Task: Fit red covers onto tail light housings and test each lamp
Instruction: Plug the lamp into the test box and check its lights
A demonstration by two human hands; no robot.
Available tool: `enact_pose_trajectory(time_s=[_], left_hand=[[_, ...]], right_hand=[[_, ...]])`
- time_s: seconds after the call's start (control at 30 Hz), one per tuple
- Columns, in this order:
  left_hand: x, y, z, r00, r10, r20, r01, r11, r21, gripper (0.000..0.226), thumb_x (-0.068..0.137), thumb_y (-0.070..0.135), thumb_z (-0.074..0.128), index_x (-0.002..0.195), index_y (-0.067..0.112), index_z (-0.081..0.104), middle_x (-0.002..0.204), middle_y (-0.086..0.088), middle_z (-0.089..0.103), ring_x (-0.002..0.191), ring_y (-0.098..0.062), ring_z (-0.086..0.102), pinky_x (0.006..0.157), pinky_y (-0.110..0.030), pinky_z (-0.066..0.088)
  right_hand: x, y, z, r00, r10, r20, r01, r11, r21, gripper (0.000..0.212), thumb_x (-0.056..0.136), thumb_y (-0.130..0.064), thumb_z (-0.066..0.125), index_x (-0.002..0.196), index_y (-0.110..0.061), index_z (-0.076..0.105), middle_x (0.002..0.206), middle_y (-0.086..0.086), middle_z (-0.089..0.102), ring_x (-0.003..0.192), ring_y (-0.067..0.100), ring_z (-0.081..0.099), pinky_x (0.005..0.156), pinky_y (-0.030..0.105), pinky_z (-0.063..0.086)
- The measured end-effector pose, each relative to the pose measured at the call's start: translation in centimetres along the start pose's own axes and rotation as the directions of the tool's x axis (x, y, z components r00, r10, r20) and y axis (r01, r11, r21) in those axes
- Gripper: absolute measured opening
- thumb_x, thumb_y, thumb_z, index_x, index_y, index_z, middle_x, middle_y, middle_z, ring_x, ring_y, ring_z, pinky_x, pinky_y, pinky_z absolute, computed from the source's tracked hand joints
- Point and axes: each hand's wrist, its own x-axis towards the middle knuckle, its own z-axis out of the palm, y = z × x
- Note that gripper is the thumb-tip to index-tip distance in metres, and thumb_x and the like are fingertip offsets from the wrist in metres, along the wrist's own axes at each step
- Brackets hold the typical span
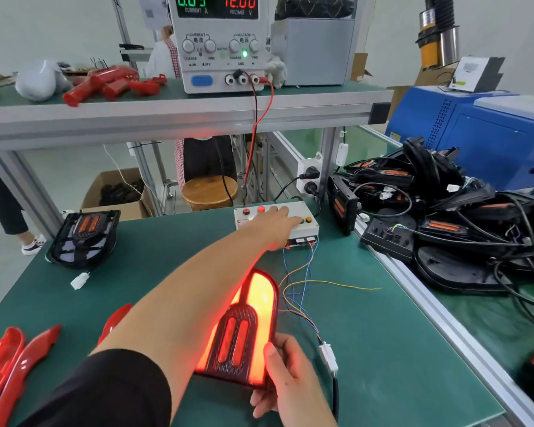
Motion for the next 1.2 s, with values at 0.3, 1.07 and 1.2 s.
enact_pose_trajectory(time_s=[0.3, 1.07, 1.2], left_hand=[[0.2, -0.8, -0.2, 0.999, 0.031, 0.038, -0.029, 0.999, -0.033, 0.077, 0.097, 0.007, 0.051, 0.162, 0.033, 0.018, 0.150, -0.014, 0.038, 0.135, -0.036, 0.038, 0.107, -0.051, 0.042], [-0.6, 0.0, 0.5, 0.999, 0.015, -0.045, -0.018, 0.998, -0.059, 0.075, 0.098, 0.012, 0.053, 0.162, 0.032, 0.019, 0.153, -0.016, 0.036, 0.137, -0.038, 0.036, 0.110, -0.051, 0.035], [-2.9, 0.1, 0.9, 0.974, -0.034, -0.224, -0.019, 0.973, -0.228, 0.062, 0.100, 0.013, 0.049, 0.159, 0.024, 0.031, 0.163, -0.013, 0.028, 0.148, -0.034, 0.024, 0.124, -0.048, 0.018]], right_hand=[[0.2, 0.7, 0.0, 0.999, -0.009, -0.033, 0.010, 1.000, 0.025, 0.017, 0.105, -0.025, 0.051, 0.114, -0.012, 0.058, 0.078, 0.005, 0.071, 0.052, 0.026, 0.062, 0.045, 0.031, 0.051], [0.5, 0.8, -0.2, 0.999, 0.049, -0.024, -0.046, 0.992, 0.117, 0.024, 0.103, -0.027, 0.053, 0.113, -0.006, 0.055, 0.074, 0.012, 0.069, 0.048, 0.026, 0.060, 0.041, 0.027, 0.047], [0.2, 0.5, 0.0, 0.999, 0.036, -0.023, -0.034, 0.998, 0.047, 0.022, 0.105, -0.026, 0.052, 0.112, -0.006, 0.057, 0.073, 0.007, 0.069, 0.048, 0.024, 0.060, 0.041, 0.027, 0.047]])
